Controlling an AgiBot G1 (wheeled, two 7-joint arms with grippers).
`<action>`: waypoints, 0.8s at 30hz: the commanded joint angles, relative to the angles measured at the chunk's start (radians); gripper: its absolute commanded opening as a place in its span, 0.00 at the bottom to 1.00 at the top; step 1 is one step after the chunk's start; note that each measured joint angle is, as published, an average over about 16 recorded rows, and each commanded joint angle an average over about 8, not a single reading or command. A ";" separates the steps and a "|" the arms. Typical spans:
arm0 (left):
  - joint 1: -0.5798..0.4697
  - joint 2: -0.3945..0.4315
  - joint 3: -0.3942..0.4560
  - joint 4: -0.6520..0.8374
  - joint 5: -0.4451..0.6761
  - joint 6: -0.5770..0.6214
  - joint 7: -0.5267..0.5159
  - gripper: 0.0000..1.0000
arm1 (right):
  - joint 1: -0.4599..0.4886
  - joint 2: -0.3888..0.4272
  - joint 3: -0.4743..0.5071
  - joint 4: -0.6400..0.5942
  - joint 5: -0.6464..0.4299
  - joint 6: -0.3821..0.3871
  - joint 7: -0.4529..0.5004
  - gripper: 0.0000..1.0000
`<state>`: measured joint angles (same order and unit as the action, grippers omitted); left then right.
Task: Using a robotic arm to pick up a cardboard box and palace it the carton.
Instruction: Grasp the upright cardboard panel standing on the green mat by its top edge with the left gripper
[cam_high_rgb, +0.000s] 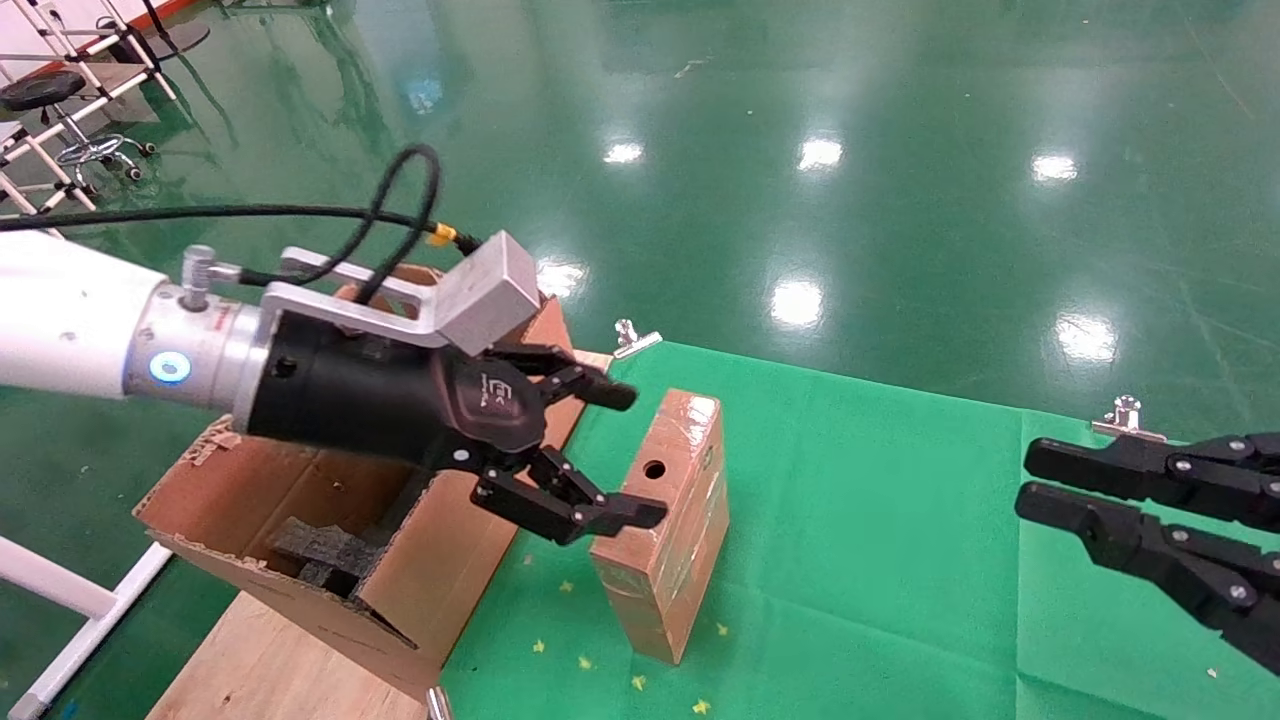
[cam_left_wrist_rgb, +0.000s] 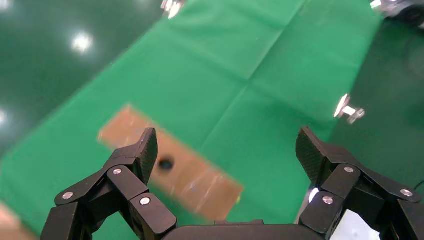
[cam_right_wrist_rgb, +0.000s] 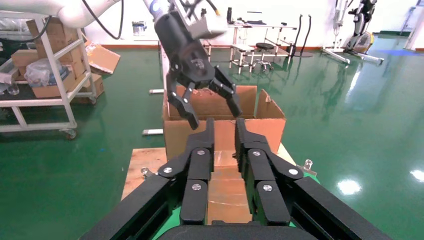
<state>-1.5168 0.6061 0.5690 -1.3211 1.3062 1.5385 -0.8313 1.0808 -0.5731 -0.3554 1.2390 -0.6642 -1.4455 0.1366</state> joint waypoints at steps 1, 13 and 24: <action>-0.019 0.006 0.015 0.009 0.031 0.008 -0.028 1.00 | 0.000 0.000 0.000 0.000 0.000 0.000 0.000 0.00; -0.203 0.167 0.242 0.061 0.241 0.041 -0.390 1.00 | 0.000 0.000 0.000 0.000 0.000 0.000 0.000 0.00; -0.271 0.276 0.390 0.140 0.286 0.033 -0.488 1.00 | 0.000 0.000 0.000 0.000 0.000 0.000 0.000 0.00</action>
<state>-1.7848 0.8789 0.9549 -1.1835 1.5911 1.5721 -1.3183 1.0808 -0.5730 -0.3554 1.2390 -0.6641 -1.4455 0.1365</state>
